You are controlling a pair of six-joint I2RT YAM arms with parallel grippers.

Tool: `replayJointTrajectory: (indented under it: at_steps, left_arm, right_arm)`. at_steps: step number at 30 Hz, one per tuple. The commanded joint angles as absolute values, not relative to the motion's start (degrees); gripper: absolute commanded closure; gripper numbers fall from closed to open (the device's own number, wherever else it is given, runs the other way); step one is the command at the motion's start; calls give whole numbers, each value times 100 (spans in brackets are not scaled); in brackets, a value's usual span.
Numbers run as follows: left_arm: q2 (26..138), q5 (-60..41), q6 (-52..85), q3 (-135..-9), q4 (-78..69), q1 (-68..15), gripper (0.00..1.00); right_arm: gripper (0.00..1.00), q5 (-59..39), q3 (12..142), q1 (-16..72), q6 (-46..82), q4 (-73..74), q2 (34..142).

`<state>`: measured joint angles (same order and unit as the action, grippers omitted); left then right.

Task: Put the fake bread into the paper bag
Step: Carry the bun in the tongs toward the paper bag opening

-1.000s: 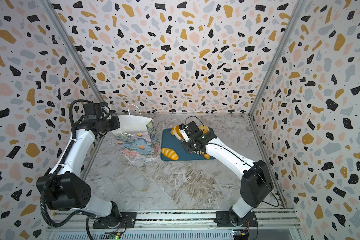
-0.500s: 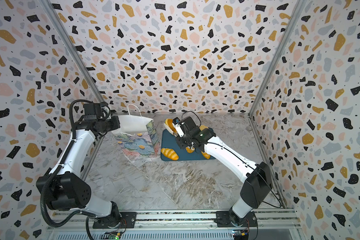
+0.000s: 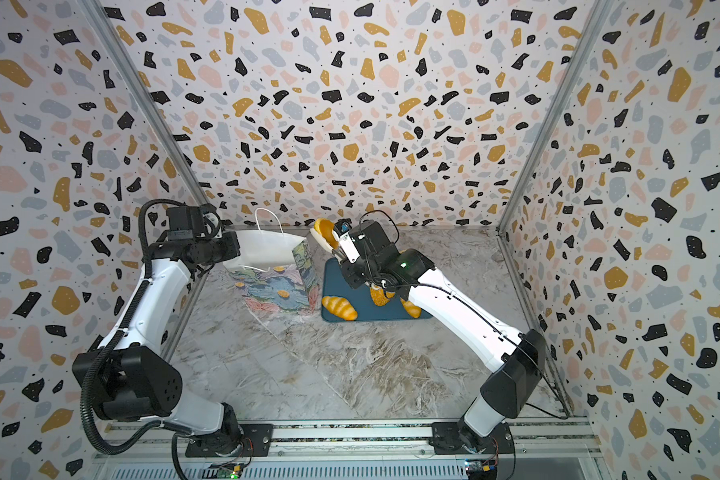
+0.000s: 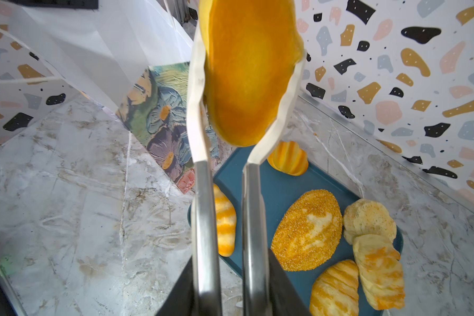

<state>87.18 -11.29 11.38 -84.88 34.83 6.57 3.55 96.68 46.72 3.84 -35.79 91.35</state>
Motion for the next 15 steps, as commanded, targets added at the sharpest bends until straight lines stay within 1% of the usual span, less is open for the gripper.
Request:
replayJointTrajectory:
  at_steps: [1,5,15]
  left_arm:
    - [8633,-1159,1151,-8377,3410,639,100]
    - [8615,-1232,1159,-8378,3389,641,100]
    - [8660,-1263,1163,-8379,3375,650,100]
  right_arm:
    - [65,477,10014,4759,449,-3490,9078]
    - [65,499,10202,4849,478,-3505,9142]
    - [65,580,11181,5204,657,-3831,9646]
